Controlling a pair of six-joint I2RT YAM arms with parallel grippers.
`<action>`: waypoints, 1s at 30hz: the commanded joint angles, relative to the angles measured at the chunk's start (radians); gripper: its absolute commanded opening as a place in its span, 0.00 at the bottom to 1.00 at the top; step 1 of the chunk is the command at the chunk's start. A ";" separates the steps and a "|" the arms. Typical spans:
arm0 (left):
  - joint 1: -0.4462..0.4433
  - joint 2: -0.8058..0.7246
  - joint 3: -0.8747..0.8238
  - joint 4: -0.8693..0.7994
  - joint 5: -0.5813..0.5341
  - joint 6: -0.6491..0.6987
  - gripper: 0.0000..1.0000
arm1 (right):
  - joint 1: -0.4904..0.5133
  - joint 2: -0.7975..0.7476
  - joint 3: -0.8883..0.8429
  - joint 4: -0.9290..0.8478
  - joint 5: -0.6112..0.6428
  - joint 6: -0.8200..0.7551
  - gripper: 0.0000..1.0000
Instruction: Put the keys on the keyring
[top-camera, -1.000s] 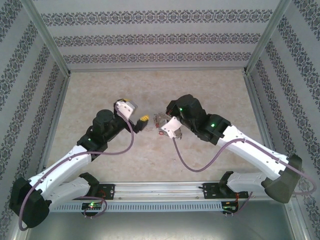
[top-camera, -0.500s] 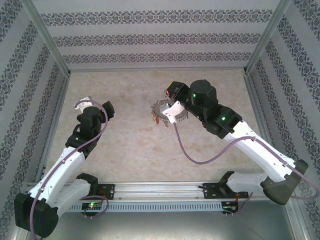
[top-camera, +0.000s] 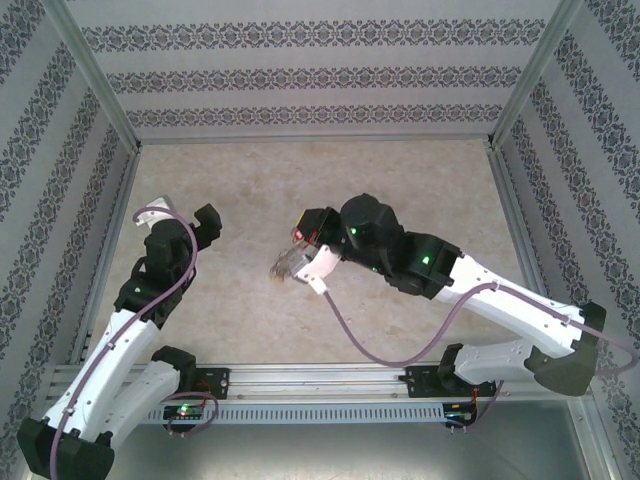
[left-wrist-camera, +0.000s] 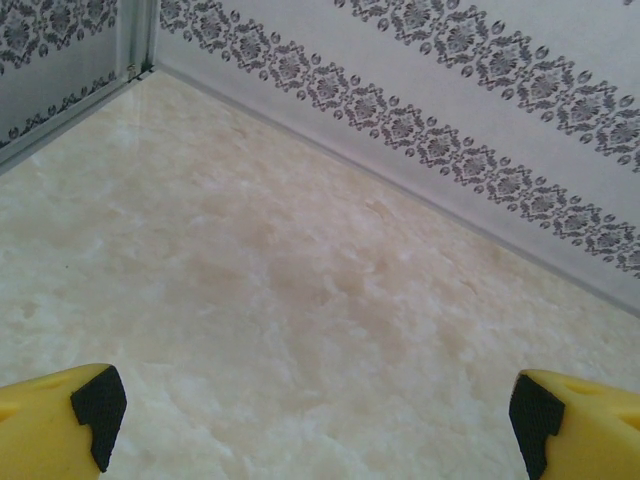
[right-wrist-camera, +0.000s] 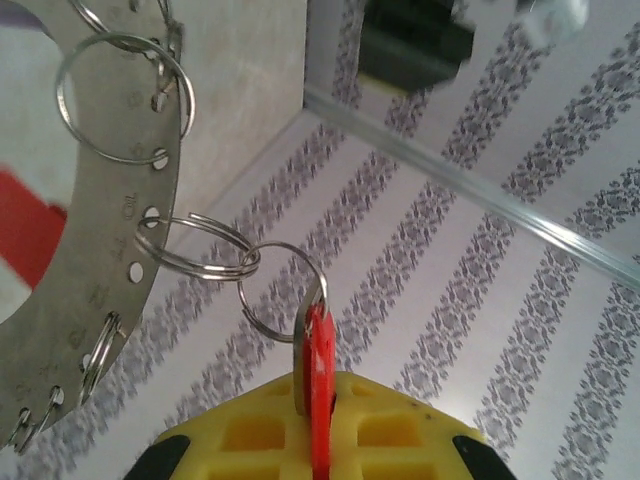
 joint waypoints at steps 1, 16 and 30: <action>0.014 -0.003 0.052 -0.046 0.023 0.055 0.99 | 0.032 0.009 0.006 -0.036 -0.075 0.298 0.00; 0.015 0.006 0.043 -0.068 0.020 0.080 0.99 | 0.025 0.118 -0.066 -0.023 -0.236 0.867 0.00; 0.017 0.017 0.053 -0.094 -0.045 0.092 0.99 | -0.042 0.408 0.068 0.053 -0.248 0.999 0.00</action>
